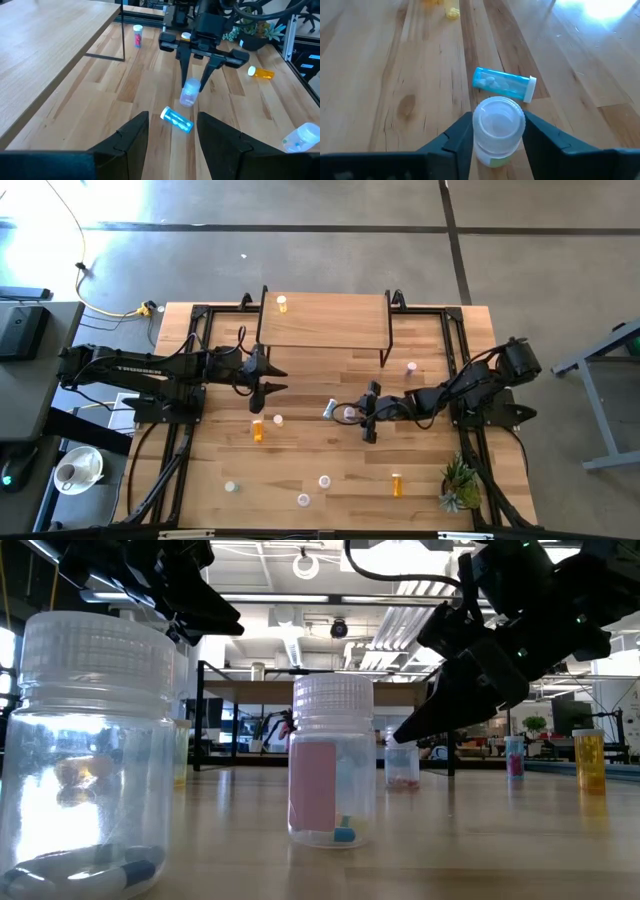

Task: Pick and place medicine bottles onto shelf by color
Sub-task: Put the top transparent pill bottle on the shelf

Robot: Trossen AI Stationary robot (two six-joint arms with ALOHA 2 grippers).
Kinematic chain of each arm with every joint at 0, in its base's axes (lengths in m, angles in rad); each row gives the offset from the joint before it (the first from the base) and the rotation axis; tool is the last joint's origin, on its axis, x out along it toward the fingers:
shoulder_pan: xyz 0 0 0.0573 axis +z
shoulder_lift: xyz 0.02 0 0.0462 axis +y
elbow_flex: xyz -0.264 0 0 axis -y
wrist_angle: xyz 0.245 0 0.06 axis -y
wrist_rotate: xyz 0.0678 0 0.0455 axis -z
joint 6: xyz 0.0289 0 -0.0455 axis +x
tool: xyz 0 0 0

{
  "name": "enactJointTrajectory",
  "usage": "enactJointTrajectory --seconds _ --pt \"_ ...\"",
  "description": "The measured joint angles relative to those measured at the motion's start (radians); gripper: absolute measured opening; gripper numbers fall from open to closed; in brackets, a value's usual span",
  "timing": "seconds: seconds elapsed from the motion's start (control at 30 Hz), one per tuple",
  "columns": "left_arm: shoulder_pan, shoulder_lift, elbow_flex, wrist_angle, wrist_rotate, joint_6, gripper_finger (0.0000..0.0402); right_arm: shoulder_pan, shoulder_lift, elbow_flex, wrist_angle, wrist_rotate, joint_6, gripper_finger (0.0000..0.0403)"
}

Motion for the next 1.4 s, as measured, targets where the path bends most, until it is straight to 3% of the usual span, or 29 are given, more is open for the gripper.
enactJointTrajectory --seconds 0.47,0.67,0.9,1.13,1.4 --pt "0.000 0.000 0.000 0.000 0.000 -0.001 0.0156 0.003 -0.010 0.000 0.020 0.000 0.069 0.0122" --pt "0.000 0.000 0.000 0.000 0.000 -0.007 0.0156 0.003 -0.085 0.000 0.026 0.010 0.069 0.0122" --pt "0.004 0.000 0.000 -0.015 0.000 -0.004 0.0156 -0.018 -0.228 0.000 0.023 0.098 -0.014 0.0124" --pt "0.009 0.000 0.000 -0.016 -0.003 0.018 0.0156 -0.112 -0.391 0.000 0.023 0.161 -0.133 0.0127" --pt "0.009 0.000 0.000 -0.016 -0.003 0.018 0.0156 -0.325 -0.558 0.000 0.025 0.165 -0.254 0.0128"
